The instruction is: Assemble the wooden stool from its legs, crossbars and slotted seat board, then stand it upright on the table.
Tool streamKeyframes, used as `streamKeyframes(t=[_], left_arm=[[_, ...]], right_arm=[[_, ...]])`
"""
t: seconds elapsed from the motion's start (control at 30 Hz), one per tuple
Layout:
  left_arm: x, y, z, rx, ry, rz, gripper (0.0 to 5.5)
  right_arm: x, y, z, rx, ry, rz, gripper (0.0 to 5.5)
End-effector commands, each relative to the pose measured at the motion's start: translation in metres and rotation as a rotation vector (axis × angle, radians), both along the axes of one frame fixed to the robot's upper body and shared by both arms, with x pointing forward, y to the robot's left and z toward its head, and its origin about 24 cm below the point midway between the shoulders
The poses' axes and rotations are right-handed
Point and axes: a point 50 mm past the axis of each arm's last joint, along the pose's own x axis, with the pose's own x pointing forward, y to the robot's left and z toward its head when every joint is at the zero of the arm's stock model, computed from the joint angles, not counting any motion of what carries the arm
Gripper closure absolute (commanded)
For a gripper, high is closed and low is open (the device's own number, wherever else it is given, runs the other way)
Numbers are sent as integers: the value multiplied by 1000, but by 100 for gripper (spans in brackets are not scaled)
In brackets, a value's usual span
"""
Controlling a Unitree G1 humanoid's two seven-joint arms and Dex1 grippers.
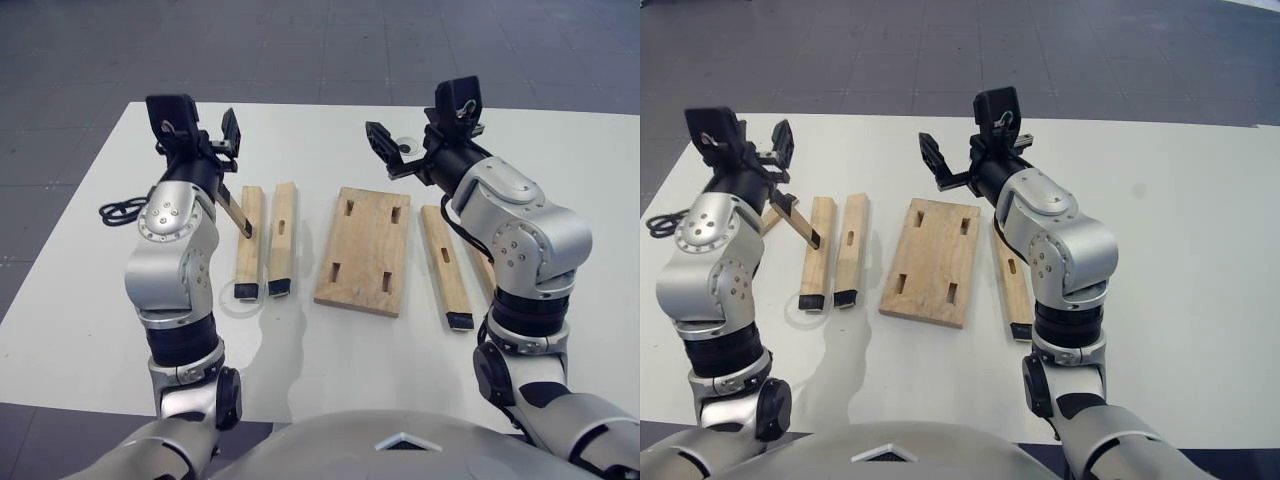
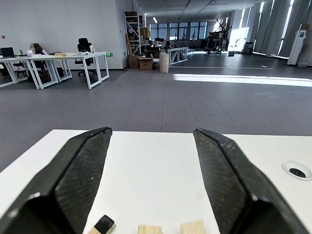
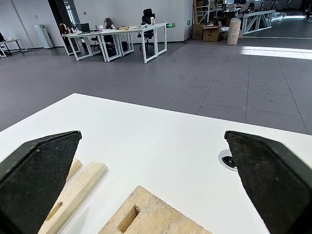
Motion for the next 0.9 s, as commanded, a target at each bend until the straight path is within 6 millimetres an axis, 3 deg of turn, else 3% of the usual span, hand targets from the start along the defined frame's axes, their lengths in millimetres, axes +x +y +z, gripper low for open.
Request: streamKeyframes(t=[0.03, 0.23, 0.43, 0.5, 0.57, 0.67, 0.73, 0.8, 0.83, 0.9], left_arm=[[9, 1, 17, 14, 13, -9, 239], [22, 2, 4, -43, 159, -46, 239], [22, 6, -6, -59, 240, -23, 239], [24, 5, 6, -61, 183, -18, 239], [25, 2, 38, -60, 59, -36, 239], [21, -3, 102, -55, -149, -74, 239], [20, -1, 119, -80, -181, -91, 239], [26, 3, 93, -111, -72, -99, 239], [30, 4, 65, -151, 17, -123, 239], [35, 11, -12, -251, 230, -137, 239]], right_arm=[[-1, 0, 0, 4, -4, -10, 0], [-1, 0, 0, 6, -5, -18, 0], [0, 0, 0, 6, -6, -17, 0], [0, 0, 1, 6, -7, -16, 0], [0, 0, 1, 6, -6, -16, 0], [0, 0, 1, 4, -4, -14, 0], [0, 0, 1, 3, -4, -12, 0], [0, 0, 1, 5, -6, -13, 0], [0, -1, 1, 6, -7, -15, 0], [0, -1, 2, 11, -12, -22, 0]])
